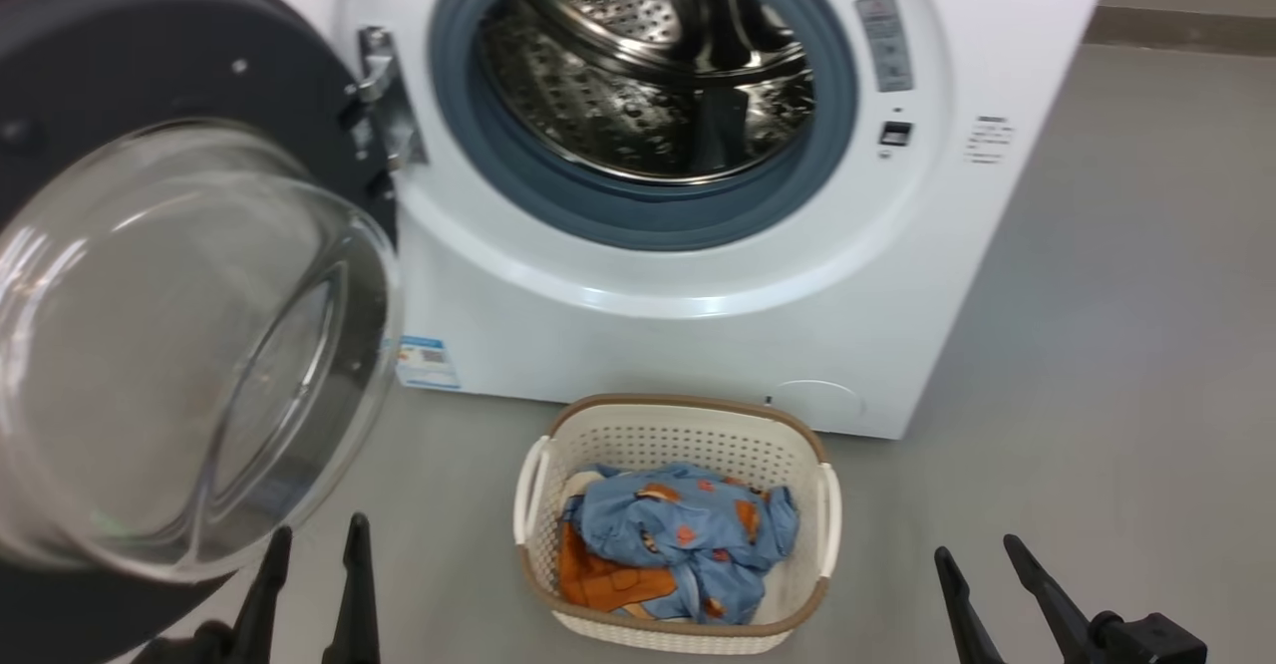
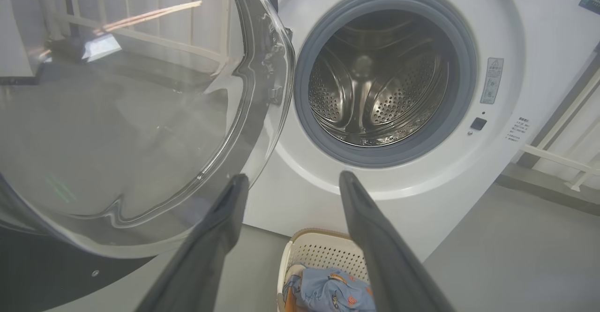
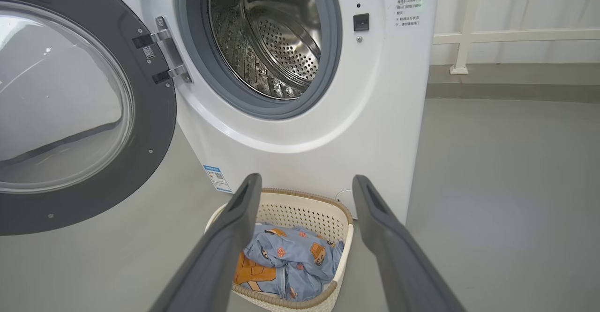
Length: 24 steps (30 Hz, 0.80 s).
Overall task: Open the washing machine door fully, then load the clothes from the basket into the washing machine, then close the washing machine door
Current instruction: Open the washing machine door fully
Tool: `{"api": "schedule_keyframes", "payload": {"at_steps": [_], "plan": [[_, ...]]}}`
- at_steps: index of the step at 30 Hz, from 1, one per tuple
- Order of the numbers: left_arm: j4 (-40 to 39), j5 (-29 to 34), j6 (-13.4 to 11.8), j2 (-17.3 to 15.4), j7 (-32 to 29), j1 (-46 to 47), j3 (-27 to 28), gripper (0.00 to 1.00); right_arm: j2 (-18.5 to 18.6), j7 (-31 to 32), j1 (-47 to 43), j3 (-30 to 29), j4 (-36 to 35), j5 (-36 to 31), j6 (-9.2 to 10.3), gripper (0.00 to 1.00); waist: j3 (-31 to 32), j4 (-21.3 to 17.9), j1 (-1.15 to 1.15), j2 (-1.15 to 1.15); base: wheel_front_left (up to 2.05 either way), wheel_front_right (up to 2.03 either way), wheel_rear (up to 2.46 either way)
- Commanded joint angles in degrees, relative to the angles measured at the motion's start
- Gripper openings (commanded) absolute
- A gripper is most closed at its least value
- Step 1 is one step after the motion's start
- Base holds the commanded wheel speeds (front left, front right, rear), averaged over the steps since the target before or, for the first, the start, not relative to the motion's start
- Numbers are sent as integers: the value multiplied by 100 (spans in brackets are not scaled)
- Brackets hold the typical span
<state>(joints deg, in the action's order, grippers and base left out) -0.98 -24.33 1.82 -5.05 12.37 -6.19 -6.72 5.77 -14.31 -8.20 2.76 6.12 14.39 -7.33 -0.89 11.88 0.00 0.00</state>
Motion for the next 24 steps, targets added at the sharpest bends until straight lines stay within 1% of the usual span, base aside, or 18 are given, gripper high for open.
{"api": "schedule_keyframes", "payload": {"at_steps": [1, 3, 7, 8, 11, 17, 24], "plan": [[28, 47, 50, -89, 127, 80, 233, 100, 91, -69, 177, 170, -163, -33, -16, 100, 15, -336, 0, 0, 0, 0, 0], [264, 199, 58, -151, 199, 16, 281, 100, 95, -69, 150, 201, -195, -51, -16, 100, 32, -491, 0, 0, 0, 0, 0], [683, 260, 71, -108, 254, -141, 471, 100, 89, -69, 101, 214, -250, -65, -16, 100, 59, -783, 0, 0, 0, 0, 0], [683, 260, 71, -108, 254, -141, 471, 100, 89, -69, 101, 214, -250, -65, -16, 100, 59, -783, 0, 0, 0, 0, 0], [784, 454, 110, -56, 260, -215, 646, 100, 77, -69, 53, 199, -269, -68, -16, 100, 87, -946, 0, 0, 0, 0, 0], [850, 650, 214, 139, 262, -362, 1026, 100, 45, -69, -40, 173, -305, -88, -16, 100, 156, -1131, 0, 0, 0, 0, 0], [843, 879, 316, 206, 262, -470, 1265, 100, 5, -69, -71, 91, -355, -108, -16, 100, 173, -1185, 0, 0, 0, 0, 0]]}}
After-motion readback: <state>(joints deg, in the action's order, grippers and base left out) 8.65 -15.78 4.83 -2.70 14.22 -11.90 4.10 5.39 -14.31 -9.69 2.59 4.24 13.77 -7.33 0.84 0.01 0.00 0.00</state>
